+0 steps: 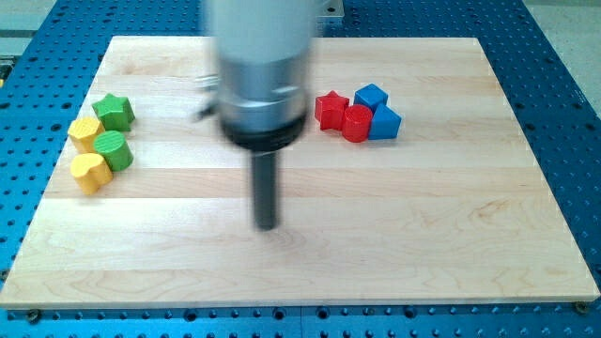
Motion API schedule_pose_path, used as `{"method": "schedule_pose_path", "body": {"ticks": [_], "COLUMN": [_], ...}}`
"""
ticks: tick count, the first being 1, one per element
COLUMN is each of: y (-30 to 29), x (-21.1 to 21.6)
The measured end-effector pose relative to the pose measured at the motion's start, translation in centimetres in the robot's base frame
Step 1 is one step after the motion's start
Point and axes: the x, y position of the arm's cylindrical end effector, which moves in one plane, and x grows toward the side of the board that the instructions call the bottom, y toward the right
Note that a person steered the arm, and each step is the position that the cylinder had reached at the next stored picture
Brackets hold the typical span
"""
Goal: Slide the heart and green circle close to the green star and hexagon
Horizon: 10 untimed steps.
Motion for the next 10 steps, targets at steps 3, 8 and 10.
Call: {"method": "schedule_pose_path", "body": {"ticks": [3,8,10], "y": [-11.1,-16.7,-17.2], "x": [0.7,-6.2,-7.5]}}
